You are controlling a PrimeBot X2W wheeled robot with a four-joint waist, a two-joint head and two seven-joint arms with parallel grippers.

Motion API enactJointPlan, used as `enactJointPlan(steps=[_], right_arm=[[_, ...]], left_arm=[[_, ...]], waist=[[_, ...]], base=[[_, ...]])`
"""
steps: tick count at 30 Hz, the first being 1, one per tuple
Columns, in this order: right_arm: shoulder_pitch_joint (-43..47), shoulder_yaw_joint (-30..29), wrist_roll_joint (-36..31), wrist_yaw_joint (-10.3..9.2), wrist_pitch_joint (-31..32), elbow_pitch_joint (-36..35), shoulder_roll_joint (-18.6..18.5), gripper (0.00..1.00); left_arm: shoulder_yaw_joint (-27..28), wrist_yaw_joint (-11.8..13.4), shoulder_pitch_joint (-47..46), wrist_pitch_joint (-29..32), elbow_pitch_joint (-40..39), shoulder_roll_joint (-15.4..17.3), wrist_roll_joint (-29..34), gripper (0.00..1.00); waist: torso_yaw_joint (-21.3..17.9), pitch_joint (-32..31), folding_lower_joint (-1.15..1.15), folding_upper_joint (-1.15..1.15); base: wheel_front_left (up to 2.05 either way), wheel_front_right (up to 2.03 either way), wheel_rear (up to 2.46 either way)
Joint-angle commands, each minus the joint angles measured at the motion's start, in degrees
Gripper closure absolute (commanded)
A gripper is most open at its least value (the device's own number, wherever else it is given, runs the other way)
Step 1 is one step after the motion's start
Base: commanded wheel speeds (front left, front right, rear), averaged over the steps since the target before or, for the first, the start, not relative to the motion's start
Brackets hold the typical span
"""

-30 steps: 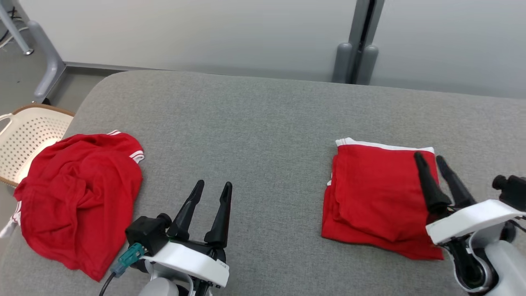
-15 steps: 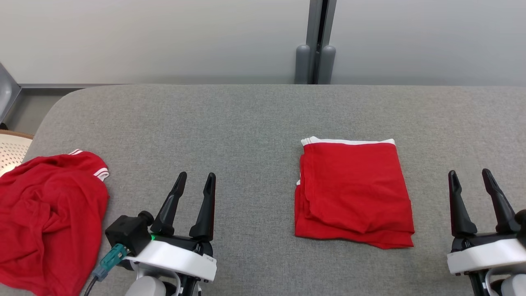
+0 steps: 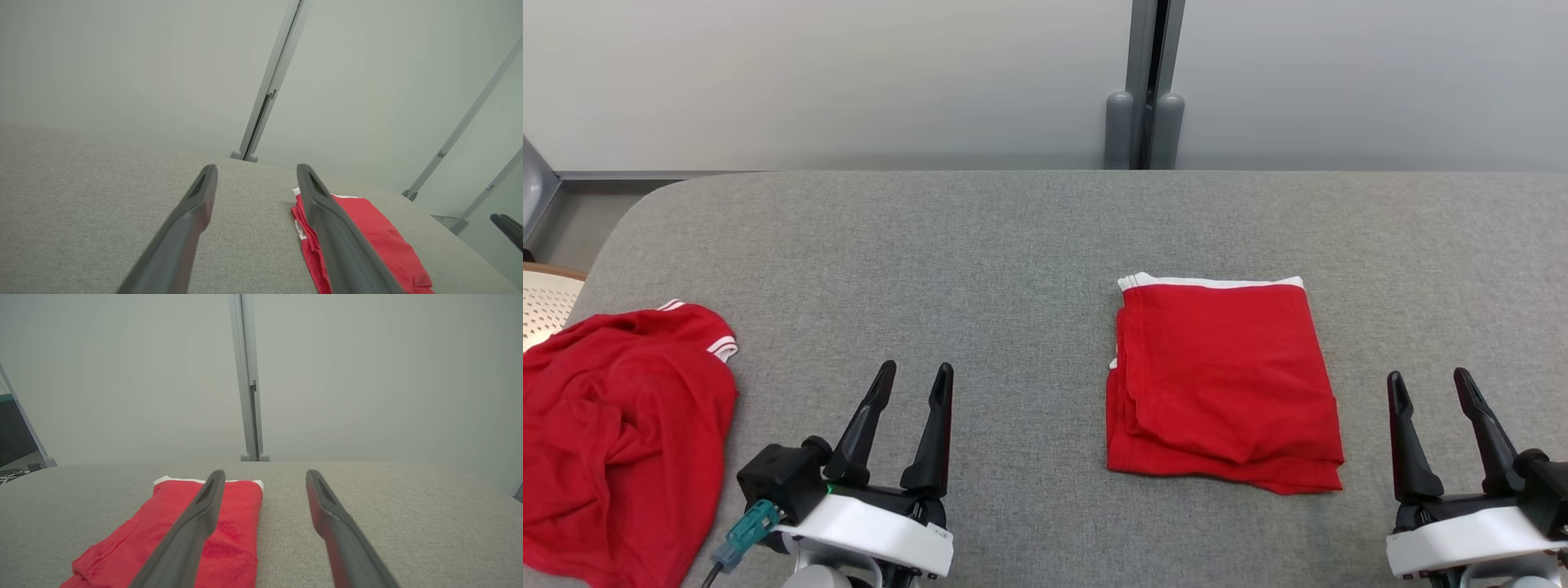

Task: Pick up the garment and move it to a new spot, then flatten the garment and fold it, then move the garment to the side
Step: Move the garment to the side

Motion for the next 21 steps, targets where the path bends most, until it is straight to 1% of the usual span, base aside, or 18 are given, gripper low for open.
enactJointPlan(steps=[1,12,16,21], right_arm=[[0.09,-0.14,-0.44,0.01,-0.3,0.06,-0.12,0.0],[-0.98,-0.23,0.07,0.01,-0.3,0.84,0.36,0.0],[-3.63,1.44,3.03,0.01,-0.01,5.53,-0.05,0.0],[-8.03,2.3,6.57,0.01,0.94,11.42,0.32,0.0]], left_arm=[[-0.02,-0.03,0.18,0.01,0.1,0.24,-0.3,0.0],[-1.36,-0.08,-0.09,0.01,0.42,0.24,-0.38,0.0],[-2.07,-0.22,-1.35,0.01,0.63,0.24,-0.64,0.0],[-3.01,-0.37,-2.48,0.0,0.69,0.24,-0.92,0.0]], waist=[[0.17,0.01,0.0,0.0],[1.25,1.23,0.0,0.0],[2.27,2.79,0.0,0.0],[3.76,4.7,0.0,0.0]], base=[[0.0,0.0,0.0],[0.0,0.0,0.0],[0.0,0.0,0.0],[0.0,0.0,0.0]])
